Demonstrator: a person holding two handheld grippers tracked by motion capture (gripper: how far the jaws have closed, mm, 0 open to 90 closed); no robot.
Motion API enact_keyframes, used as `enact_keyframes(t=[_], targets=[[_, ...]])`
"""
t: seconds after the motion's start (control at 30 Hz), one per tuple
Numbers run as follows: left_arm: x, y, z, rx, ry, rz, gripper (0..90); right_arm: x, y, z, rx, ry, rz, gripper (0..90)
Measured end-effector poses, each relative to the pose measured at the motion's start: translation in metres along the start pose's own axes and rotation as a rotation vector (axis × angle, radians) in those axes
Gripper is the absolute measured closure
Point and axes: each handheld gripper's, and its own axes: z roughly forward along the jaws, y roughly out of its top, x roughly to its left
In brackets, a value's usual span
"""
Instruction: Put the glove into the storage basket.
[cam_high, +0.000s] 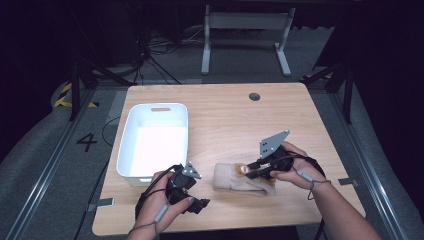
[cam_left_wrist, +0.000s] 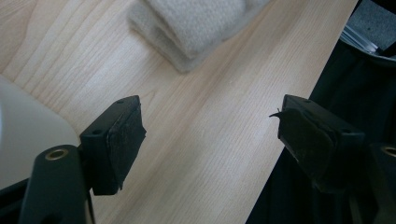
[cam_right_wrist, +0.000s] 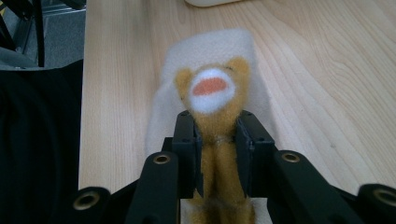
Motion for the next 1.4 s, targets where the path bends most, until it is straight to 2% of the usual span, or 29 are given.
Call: enact_keyframes(t=[0.13,0.37,0.53,0.77,0.8,0.87,0.93,1.0,1.23,1.3,1.4], targets=[[0.001,0.000,0.000,0.001,-0.002,0.003,23.2,-0.003,-0.003,0.006,0.009,0.013,0.002,72.3],[0.001,0.000,0.000,0.000,-0.002,0.004,23.1,-0.006,-0.008,0.012,0.034,0.001,0.011,71.7],[0.001,0.001,0.001,0.000,-0.006,0.005,23.1,-0.008,-0.012,0.018,0.069,0.015,0.028,70.6],[0.000,0.003,0.003,0.002,-0.009,0.011,23.1,-0.008,-0.015,0.022,0.094,-0.004,0.021,67.6],[0.000,0.004,0.003,0.003,-0.010,0.013,23.1,-0.008,-0.016,0.024,0.101,-0.026,0.016,62.6],[0.000,0.004,0.003,0.003,-0.012,0.014,23.1,-0.009,-0.017,0.025,0.107,-0.038,-0.001,54.6],[0.000,0.005,0.003,0.002,-0.011,0.017,23.1,-0.008,-0.018,0.024,0.086,-0.065,-0.010,46.2],[0.000,0.006,0.004,0.000,-0.014,0.018,23.1,-0.007,-0.018,0.022,0.066,-0.065,-0.006,44.0],[0.000,0.011,0.005,-0.005,-0.014,0.031,23.0,-0.004,-0.018,0.004,-0.010,-0.112,0.012,43.3],[0.000,0.012,0.005,-0.008,-0.017,0.031,22.9,-0.003,-0.019,0.002,-0.019,-0.117,0.024,43.3],[0.001,0.016,0.006,-0.011,-0.021,0.035,22.8,-0.002,-0.021,-0.011,-0.064,-0.137,0.060,43.8]])
